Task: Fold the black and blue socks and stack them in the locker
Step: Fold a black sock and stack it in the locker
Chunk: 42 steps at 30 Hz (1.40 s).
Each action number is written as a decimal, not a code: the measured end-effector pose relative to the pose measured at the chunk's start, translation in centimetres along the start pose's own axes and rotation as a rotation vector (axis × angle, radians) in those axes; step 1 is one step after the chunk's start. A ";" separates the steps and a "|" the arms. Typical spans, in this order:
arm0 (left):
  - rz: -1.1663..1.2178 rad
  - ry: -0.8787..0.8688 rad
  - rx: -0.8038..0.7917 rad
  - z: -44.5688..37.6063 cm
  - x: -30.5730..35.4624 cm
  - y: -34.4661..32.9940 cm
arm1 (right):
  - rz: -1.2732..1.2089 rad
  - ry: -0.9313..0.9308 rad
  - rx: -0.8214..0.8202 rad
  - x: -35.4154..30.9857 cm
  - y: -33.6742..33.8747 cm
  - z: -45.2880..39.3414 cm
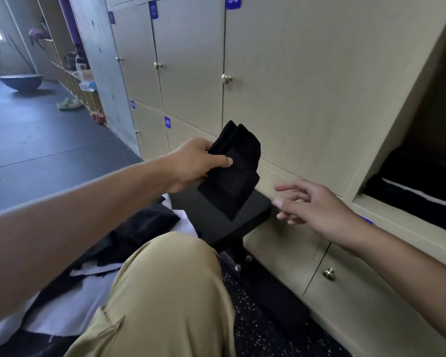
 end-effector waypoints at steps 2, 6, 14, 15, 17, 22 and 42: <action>0.072 -0.010 -0.040 -0.8 0.3 -2.5 | -0.111 -0.042 0.010 0.2 0.4 0.6; 0.166 -0.029 -0.110 -2.3 1.3 -6.8 | -0.334 -0.100 0.104 1.1 2.4 1.9; 0.316 -0.050 -0.286 -3.8 3.6 -14.5 | -0.559 -0.089 0.237 3.0 6.5 4.5; 0.316 -0.060 -0.297 -3.9 3.9 -15.4 | -0.556 -0.084 0.261 3.2 7.0 4.9; 0.325 -0.069 -0.323 -4.3 4.3 -16.9 | -0.532 -0.079 0.309 3.5 8.1 5.7; 0.349 -0.088 -0.332 -5.2 4.9 -19.4 | -0.463 -0.087 0.422 4.1 11.0 7.8; 0.269 -0.155 -0.398 -6.6 5.4 -23.7 | -0.245 -0.110 0.925 7.9 20.9 14.4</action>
Point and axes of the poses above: each hand's wrist, its own z-axis away from the middle knuckle, its own y-axis out of the back of the hand, x = y × z, the point moved 7 cm from there along -z, towards the middle knuckle, and after that the axes turned 7 degrees about -x, right-handed, at the moved point
